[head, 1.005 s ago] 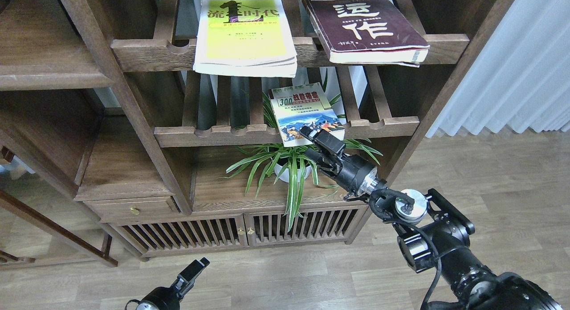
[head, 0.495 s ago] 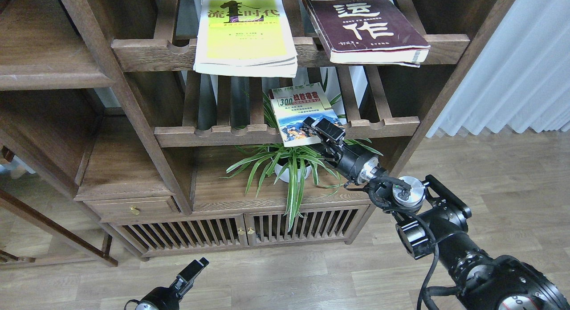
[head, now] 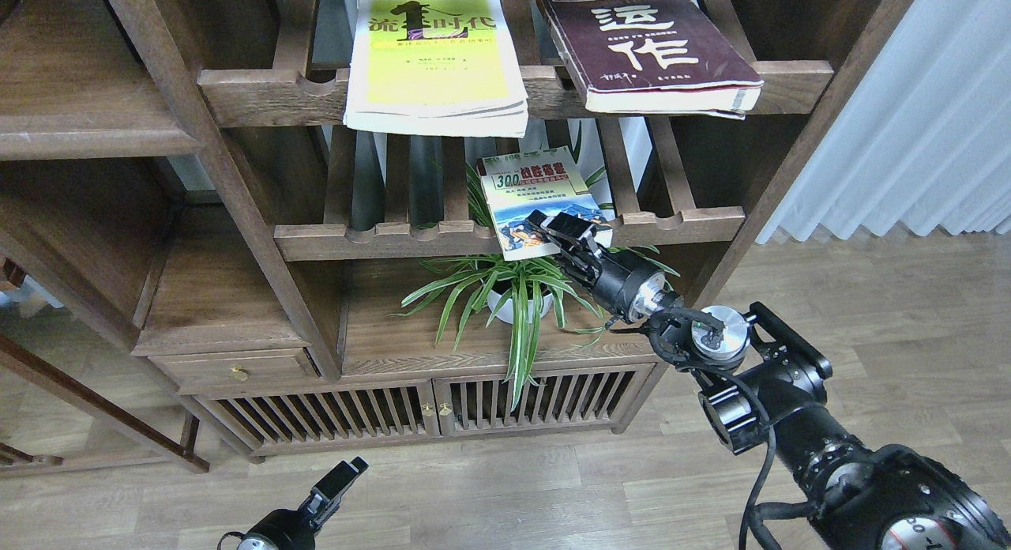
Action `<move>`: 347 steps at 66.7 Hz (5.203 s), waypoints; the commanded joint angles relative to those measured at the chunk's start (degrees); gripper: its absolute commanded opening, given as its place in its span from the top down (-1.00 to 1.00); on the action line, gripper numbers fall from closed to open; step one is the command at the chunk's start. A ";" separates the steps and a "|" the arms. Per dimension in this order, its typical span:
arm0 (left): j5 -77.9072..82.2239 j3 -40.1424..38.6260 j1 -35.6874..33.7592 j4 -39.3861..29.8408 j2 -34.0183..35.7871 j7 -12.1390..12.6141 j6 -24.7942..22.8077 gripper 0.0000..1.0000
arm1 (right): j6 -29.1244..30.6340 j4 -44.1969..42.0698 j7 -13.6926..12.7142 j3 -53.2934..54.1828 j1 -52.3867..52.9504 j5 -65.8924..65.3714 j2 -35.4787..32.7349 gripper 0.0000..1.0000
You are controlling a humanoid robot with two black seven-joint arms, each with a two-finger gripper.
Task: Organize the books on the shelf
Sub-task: 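Pull the blue book off the shelf and lower it toward the left gripper, then grasp the blue book with the left gripper, taking it from the right, then carry the blue book with the left gripper to the shelf beside the bookcase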
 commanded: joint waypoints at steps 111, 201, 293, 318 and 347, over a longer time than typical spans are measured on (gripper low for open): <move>-0.44 -0.35 3.67 -18.81 6.32 -0.04 0.00 -0.99 | 9.25 12.30 -3.81 -3.30 -30.90 1.68 0.00 0.94; -1.32 -0.09 -5.29 -24.17 -0.80 -1.97 0.00 -0.94 | 9.25 16.52 -3.81 -11.65 -27.73 2.12 0.00 0.93; -4.74 -1.32 -5.29 -22.24 12.21 5.50 0.00 0.99 | 9.25 14.24 -3.81 -9.98 -25.10 1.41 0.00 -0.99; -4.66 -6.94 -5.38 -25.92 31.89 8.13 0.00 0.99 | 9.25 13.53 -3.81 -8.84 -24.92 1.33 0.00 -0.99; -4.66 -13.27 -5.91 -44.47 54.65 11.12 0.00 0.99 | 9.25 11.86 -3.81 -8.84 -22.99 1.33 0.00 -0.99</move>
